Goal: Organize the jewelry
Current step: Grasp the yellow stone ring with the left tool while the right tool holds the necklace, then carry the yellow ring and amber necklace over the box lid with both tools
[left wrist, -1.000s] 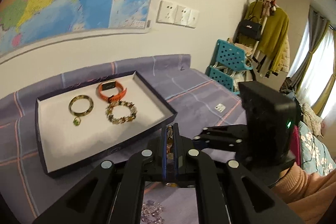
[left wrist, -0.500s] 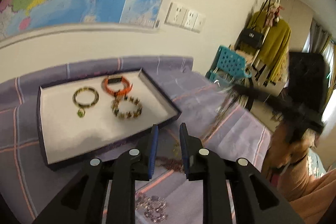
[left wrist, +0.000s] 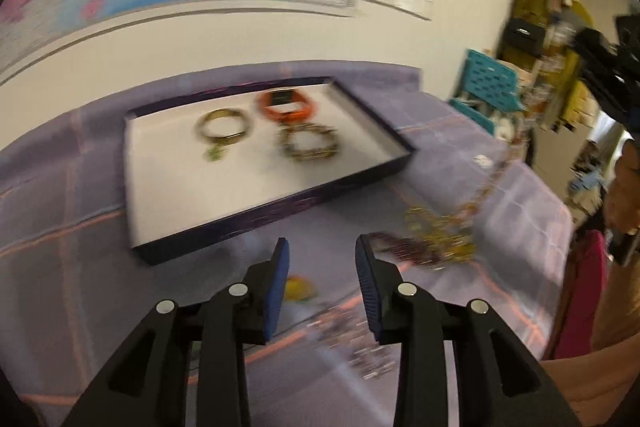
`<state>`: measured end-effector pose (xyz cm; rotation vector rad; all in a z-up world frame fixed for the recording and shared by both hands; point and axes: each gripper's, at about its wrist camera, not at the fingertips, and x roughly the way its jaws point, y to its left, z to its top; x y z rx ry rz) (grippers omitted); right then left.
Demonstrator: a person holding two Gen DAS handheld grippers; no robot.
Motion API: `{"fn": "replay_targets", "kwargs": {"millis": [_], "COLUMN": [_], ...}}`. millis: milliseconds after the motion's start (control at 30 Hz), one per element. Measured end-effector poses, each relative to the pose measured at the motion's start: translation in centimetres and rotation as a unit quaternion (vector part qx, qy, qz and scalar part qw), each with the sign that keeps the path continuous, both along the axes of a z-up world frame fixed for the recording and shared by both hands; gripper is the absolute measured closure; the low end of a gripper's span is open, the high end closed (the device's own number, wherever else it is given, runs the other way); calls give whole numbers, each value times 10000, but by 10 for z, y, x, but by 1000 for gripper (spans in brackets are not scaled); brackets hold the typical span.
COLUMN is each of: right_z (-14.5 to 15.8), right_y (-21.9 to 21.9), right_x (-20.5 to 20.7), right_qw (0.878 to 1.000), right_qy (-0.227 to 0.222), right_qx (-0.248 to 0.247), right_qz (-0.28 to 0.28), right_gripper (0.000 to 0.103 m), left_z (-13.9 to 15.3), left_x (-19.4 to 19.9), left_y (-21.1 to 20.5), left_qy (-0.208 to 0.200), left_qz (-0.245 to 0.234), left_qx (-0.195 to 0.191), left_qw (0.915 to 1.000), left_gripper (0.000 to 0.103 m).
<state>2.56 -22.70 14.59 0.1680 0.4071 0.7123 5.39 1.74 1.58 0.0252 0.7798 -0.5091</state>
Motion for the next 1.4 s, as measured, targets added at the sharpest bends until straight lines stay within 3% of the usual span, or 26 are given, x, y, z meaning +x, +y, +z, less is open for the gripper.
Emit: {"fn": "replay_targets", "kwargs": {"millis": [167, 433, 700, 900, 1000, 1200, 1400], "right_z": [2, 7, 7, 6, 4, 1, 5], "right_y": [4, 9, 13, 16, 16, 18, 18], "right_x": [-1, 6, 12, 17, 19, 25, 32], "right_qw": [10000, 10000, 9999, 9998, 9998, 9997, 9998], "right_qy": [-9, -20, 19, 59, 80, 142, 109], "right_qx": [2, -13, -28, -29, -28, -19, -6], "right_qz": [58, 77, 131, 172, 178, 193, 138], "right_gripper": [97, 97, 97, 97, 97, 97, 97], "left_z": [-11, -22, -38, -41, -41, -40, -21], "left_x": [1, -6, 11, 12, 13, 11, 10], "left_y": [21, -4, -16, -17, -15, -15, -9], "left_qy": [116, 82, 331, 324, 349, 339, 192], "left_qz": [247, -178, -186, -115, -42, -4, 81], "left_qx": [249, 607, 721, 813, 786, 728, 505], "left_qw": [9993, 9980, 9967, 9961, 9963, 9968, 9985], "left_gripper": [71, 56, 56, 73, 89, 89, 89]}}
